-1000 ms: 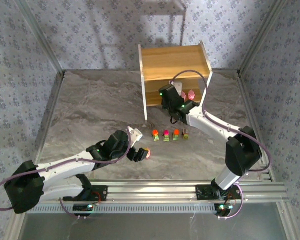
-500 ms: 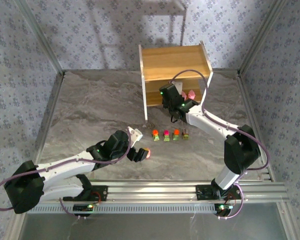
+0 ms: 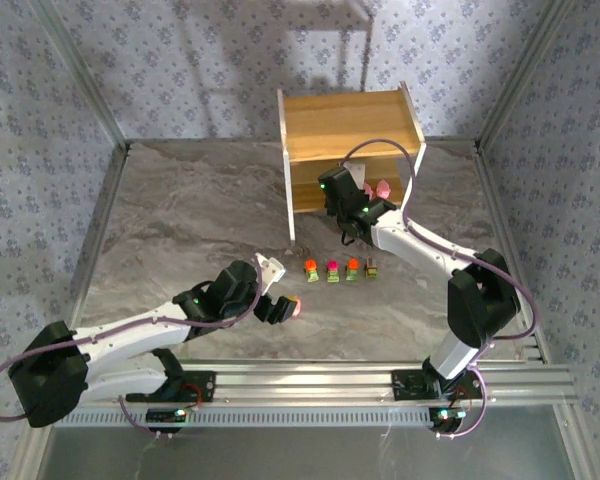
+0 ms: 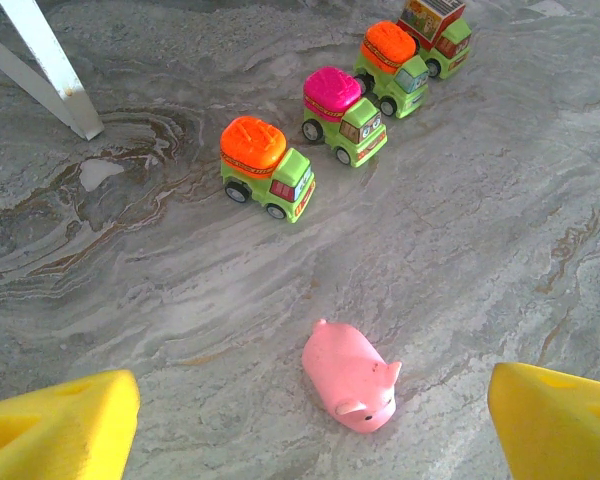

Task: Place and organize the plastic toys onto the shelf

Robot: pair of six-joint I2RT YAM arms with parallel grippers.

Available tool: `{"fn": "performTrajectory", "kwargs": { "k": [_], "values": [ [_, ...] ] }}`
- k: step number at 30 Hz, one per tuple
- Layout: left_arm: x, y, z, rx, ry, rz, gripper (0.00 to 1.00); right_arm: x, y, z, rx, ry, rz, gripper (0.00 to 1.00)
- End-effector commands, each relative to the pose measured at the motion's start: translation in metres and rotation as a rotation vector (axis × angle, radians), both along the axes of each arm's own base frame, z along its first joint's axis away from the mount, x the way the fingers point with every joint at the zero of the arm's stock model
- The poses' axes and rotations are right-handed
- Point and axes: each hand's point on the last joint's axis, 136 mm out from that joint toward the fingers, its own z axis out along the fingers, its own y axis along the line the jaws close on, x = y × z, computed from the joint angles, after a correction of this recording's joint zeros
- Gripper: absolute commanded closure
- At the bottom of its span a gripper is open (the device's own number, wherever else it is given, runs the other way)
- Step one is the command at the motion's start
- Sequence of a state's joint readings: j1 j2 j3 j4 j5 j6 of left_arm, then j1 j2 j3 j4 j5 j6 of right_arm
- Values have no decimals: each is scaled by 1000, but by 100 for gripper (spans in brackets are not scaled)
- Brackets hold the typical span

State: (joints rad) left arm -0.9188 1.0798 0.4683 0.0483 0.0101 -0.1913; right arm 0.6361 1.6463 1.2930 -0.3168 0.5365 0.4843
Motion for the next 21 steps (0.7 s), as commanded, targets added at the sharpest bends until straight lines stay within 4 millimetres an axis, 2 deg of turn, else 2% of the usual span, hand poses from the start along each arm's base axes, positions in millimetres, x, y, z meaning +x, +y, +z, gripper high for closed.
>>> {"fn": "performTrajectory", "kwargs": {
  "k": [1, 21],
  "values": [
    [1, -4, 12, -13, -31, -9, 10, 8, -8, -1, -30, -3, -27, 67],
    [1, -4, 11, -13, -30, -9, 10, 10, -16, -14, -53, 11, -55, 64]
  ]
}}
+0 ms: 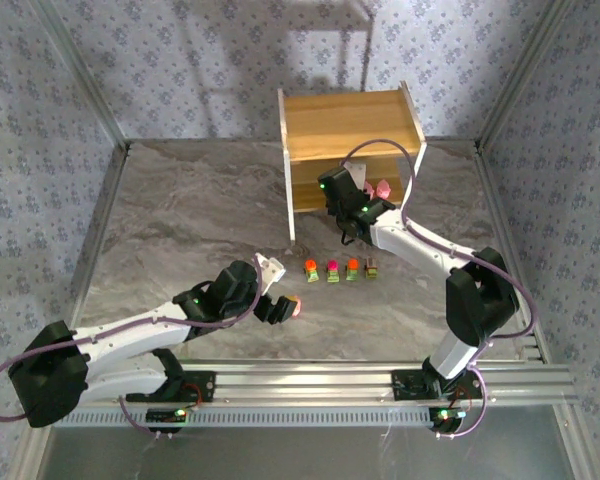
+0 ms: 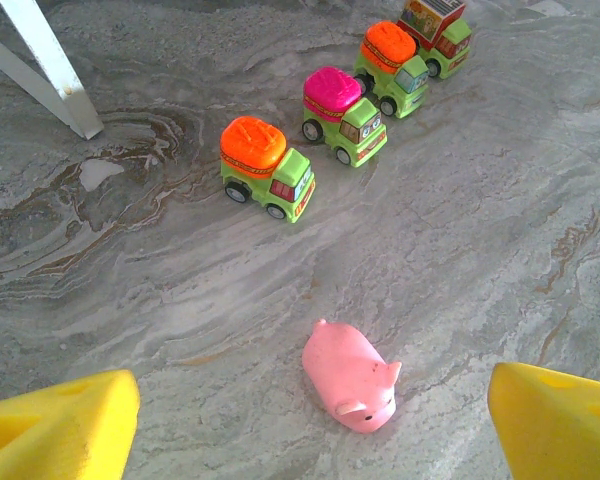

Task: Place and organize the plastic toys onto the shelf

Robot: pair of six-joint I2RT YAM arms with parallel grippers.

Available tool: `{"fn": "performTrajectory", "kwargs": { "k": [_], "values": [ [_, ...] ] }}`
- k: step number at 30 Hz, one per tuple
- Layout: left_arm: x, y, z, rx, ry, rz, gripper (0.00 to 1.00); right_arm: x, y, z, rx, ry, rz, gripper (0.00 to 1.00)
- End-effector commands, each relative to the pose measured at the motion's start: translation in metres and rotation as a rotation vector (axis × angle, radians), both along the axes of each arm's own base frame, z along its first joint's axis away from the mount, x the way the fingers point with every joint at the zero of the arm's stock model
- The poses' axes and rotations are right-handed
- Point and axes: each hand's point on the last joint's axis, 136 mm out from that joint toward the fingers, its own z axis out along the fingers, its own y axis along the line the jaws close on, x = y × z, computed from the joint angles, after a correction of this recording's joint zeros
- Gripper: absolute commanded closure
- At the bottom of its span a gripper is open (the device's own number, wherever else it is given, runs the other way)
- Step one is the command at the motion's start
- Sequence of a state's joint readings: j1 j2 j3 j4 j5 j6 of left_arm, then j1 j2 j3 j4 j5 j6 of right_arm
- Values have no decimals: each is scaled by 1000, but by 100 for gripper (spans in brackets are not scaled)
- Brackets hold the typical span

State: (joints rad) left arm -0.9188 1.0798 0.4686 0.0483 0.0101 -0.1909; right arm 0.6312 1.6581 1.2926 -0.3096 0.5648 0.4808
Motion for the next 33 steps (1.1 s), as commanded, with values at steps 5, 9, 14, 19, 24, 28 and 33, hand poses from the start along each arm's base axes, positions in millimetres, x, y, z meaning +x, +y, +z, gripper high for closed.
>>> {"fn": "performTrajectory", "kwargs": {
  "k": [5, 9, 14, 19, 24, 28, 33],
  "values": [
    [1, -4, 12, -12, -30, -9, 10, 7, -10, -13, -30, 20, -28, 60],
    [1, -4, 11, -12, -30, -9, 10, 6, -9, -12, -28, 18, -24, 60],
    [1, -4, 11, -12, -28, -10, 10, 5, -9, -7, -21, 9, -20, 59],
    [1, -5, 11, -13, -29, -11, 10, 2, -7, 0, -16, -5, -14, 57],
    [1, -5, 11, -13, -28, -11, 10, -1, -8, 4, -14, -15, -14, 55],
    [1, -6, 11, -15, -26, -13, 10, -3, -8, 6, -13, -17, -12, 53],
    [1, -5, 11, -13, -26, -13, 10, -5, -9, 8, -11, -22, -10, 52]
  ]
}}
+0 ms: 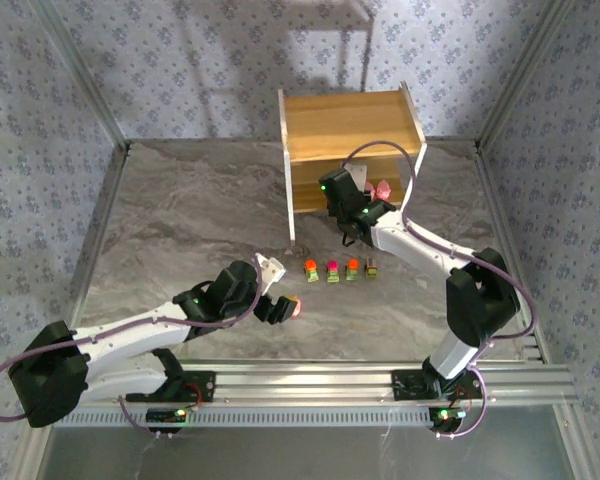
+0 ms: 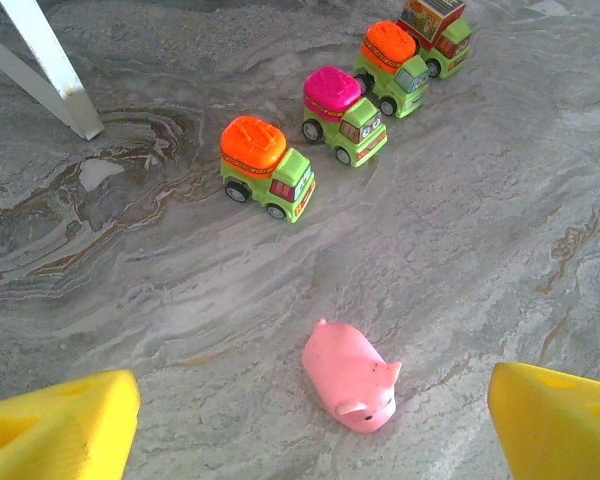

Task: Place and organize the plastic toys onto the shelf

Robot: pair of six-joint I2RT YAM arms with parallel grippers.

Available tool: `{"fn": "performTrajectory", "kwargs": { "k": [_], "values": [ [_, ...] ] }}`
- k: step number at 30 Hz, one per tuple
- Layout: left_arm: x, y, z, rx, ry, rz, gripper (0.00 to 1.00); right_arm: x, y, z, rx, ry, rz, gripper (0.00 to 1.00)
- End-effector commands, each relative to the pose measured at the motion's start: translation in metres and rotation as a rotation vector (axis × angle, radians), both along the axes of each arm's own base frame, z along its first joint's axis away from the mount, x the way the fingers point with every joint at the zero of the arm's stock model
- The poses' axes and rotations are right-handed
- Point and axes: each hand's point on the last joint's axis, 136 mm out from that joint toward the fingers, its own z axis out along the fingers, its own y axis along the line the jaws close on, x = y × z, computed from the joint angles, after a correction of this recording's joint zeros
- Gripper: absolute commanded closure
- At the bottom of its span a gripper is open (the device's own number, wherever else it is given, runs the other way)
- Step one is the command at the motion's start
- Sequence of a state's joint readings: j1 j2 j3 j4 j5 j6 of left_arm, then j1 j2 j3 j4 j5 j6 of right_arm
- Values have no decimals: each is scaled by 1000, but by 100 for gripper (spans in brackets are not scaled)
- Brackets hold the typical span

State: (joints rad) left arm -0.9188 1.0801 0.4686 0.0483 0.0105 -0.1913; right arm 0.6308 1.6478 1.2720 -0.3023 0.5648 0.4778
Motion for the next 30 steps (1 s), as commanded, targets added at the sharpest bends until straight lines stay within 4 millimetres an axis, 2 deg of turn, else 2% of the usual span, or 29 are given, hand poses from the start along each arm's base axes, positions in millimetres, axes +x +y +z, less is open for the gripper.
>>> {"fn": "performTrajectory", "kwargs": {
  "k": [1, 16, 20, 21, 30],
  "values": [
    [1, -5, 11, -13, -27, -14, 10, -3, -6, 11, -8, -27, -10, 52],
    [1, -6, 11, -15, -29, -15, 10, -22, -6, 21, -11, -56, -4, 52],
    [2, -5, 11, -13, -30, -12, 10, -30, -6, 33, 3, -79, -2, 52],
    [2, -5, 11, -11, -30, -11, 10, -36, -9, 22, -14, -60, -1, 51],
    [3, -2, 12, -4, -39, 2, 10, -64, -8, 27, -9, -72, 15, 51]
  ]
}}
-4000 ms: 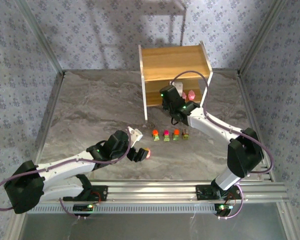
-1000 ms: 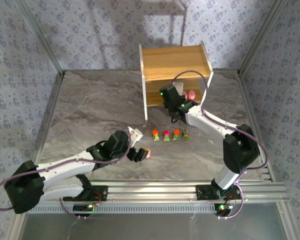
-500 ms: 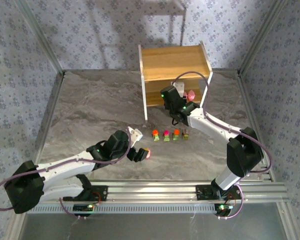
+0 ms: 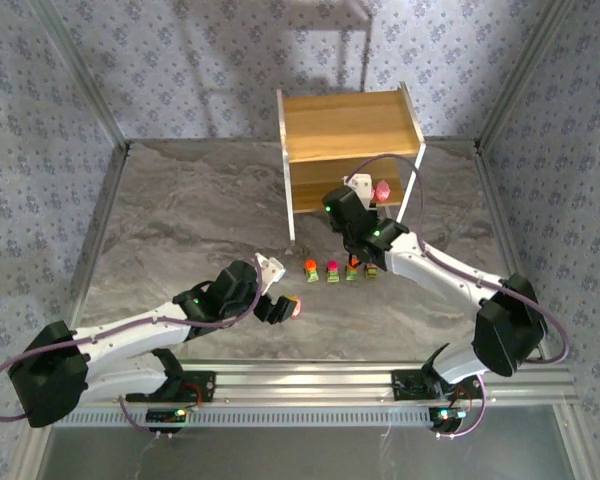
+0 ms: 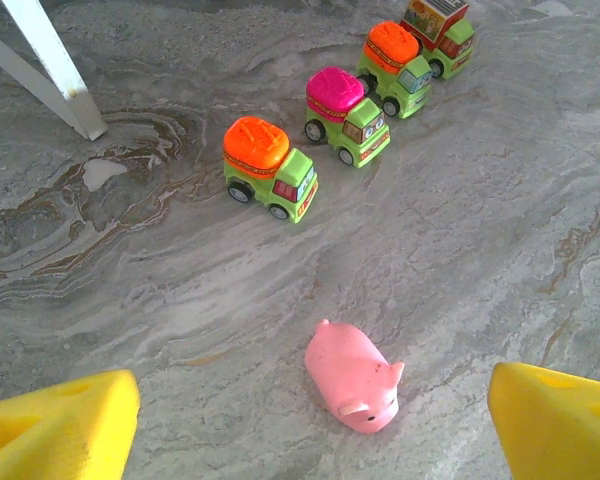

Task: Place and organize the plastic toys onto the shelf

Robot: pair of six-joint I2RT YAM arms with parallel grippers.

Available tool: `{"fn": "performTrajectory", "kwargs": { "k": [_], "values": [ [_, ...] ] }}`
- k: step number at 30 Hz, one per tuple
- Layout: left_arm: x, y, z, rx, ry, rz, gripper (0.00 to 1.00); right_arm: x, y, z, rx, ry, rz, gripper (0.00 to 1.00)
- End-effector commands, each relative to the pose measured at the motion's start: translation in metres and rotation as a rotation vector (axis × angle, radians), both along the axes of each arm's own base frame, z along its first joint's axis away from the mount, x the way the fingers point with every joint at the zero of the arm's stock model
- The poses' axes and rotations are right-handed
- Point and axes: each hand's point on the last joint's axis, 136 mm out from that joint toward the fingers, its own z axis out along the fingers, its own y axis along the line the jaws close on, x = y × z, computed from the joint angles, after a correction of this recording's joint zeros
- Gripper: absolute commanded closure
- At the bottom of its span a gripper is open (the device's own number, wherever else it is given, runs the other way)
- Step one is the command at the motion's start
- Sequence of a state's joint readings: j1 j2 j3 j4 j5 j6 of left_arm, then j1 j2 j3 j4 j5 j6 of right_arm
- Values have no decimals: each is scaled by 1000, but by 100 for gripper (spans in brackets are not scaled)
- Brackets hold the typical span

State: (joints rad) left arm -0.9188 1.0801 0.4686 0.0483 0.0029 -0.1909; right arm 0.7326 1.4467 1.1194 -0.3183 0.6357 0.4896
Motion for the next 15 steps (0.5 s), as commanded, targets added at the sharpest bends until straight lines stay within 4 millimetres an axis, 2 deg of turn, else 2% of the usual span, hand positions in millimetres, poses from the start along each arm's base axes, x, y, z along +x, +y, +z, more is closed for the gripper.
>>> {"fn": "performTrajectory", "kwargs": {
  "k": [1, 15],
  "values": [
    [2, -3, 12, -8, -38, -2, 10, -14, -7, 6, 0, -16, -26, 51],
    [10, 4, 7, 35, -40, 48, 10, -70, 5, -1, 18, -14, 12, 51]
  ]
}}
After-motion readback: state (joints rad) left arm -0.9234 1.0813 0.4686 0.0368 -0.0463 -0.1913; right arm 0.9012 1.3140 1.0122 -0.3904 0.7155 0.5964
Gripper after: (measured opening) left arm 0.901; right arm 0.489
